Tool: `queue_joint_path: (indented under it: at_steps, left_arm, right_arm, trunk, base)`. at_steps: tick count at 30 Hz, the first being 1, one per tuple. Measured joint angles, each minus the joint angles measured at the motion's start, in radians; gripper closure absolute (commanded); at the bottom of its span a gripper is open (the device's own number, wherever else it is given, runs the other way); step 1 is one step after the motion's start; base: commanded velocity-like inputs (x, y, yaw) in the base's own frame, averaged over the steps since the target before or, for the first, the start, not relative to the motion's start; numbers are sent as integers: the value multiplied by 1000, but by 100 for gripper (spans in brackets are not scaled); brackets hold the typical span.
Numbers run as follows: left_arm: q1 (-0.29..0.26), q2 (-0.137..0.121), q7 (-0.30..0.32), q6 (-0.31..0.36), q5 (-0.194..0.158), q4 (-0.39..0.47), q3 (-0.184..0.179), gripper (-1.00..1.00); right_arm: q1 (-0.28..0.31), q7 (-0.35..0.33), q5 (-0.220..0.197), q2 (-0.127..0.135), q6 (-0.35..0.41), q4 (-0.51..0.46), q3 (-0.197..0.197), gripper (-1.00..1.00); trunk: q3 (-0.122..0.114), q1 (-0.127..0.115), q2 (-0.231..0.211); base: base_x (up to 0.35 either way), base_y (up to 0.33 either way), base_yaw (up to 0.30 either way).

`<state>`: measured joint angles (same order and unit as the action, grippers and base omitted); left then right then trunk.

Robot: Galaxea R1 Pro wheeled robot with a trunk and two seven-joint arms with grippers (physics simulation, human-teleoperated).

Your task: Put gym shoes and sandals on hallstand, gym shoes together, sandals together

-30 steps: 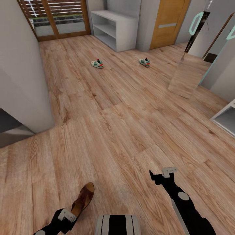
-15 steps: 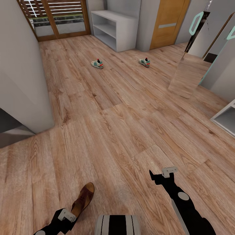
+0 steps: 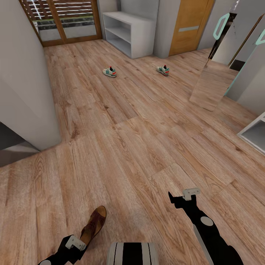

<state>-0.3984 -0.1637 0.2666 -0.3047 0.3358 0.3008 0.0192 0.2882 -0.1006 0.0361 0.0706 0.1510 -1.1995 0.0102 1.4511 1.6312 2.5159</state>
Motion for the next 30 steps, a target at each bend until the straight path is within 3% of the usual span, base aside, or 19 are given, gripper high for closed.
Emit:
queue_joint_path:
  at_steps: [3, 11, 25, 30]
  left_arm:
    - [0, 0, 0, 0, 0, 0, 0, -100]
    - [0, 0, 0, 0, 0, 0, 0, -100]
    - [0, 0, 0, 0, 0, 0, 0, -100]
    - [0, 0, 0, 1, 0, 0, 0, -100]
  right_arm:
    - [0, 0, 0, 0, 0, 0, 0, -100]
    - [0, 0, 0, 0, 0, 0, 0, -100]
    - [0, 0, 0, 0, 1, 0, 0, -100]
    - [0, 0, 0, 0, 1, -1, 0, -100]
  trunk:
    - [0, 0, 0]
    - [39, 4, 2]
    - [49, 4, 2]
    - [68, 6, 3]
  base:
    - [0, 0, 0]
    - [0, 0, 0]
    - [0, 0, 0]
    - [0, 0, 0]
